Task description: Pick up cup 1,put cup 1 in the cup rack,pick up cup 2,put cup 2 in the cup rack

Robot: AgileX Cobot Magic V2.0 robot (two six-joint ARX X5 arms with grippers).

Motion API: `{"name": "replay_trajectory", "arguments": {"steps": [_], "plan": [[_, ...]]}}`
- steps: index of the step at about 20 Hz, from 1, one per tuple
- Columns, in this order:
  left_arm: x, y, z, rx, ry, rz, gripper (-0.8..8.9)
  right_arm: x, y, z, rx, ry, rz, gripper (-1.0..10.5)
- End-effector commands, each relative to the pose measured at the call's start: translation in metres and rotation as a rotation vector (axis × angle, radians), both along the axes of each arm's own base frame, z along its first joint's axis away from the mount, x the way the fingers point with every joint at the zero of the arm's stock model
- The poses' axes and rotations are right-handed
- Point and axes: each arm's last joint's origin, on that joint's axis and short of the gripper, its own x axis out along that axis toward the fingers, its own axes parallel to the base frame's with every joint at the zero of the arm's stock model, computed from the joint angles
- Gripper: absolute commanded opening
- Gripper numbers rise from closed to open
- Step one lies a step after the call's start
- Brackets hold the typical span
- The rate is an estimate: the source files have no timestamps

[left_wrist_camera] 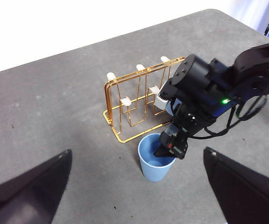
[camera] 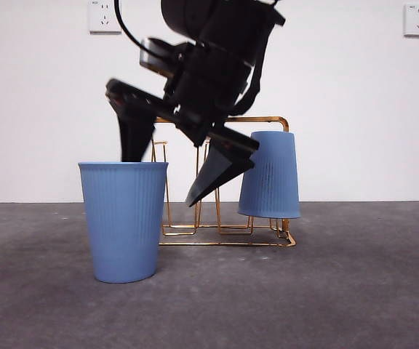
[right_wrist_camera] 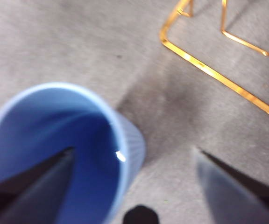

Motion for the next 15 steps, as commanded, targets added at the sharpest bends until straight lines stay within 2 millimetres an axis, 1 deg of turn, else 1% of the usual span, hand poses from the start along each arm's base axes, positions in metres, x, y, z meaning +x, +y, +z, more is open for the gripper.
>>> {"name": "replay_trajectory", "arguments": {"steps": [1,4,8,10,11,13,15], "plan": [[0.001,-0.001,-0.002,0.011,-0.002,-0.004,4.69,0.001,0.002,-0.010,-0.010,0.017,-0.006,1.3],[0.001,-0.001,-0.002,0.011,-0.002,-0.004,4.70,0.002,0.004,-0.011,-0.002,0.008,-0.002,-0.1],[0.001,-0.001,-0.001,0.002,-0.002,-0.002,4.69,0.001,0.004,-0.011,0.004,0.018,0.014,-0.1],[0.001,-0.004,0.001,-0.034,-0.007,-0.026,4.69,0.000,0.002,-0.006,0.006,0.011,0.020,-0.1],[0.002,-0.005,0.003,-0.060,-0.009,-0.048,4.70,-0.001,0.000,0.000,0.011,0.004,0.023,-0.1],[0.002,-0.008,0.008,-0.116,-0.024,-0.085,4.70,-0.008,-0.007,0.023,0.033,-0.042,0.046,-0.1],[0.003,-0.011,0.014,-0.183,-0.053,-0.115,4.70,-0.021,-0.020,0.060,0.089,-0.120,0.066,-0.1]]}}
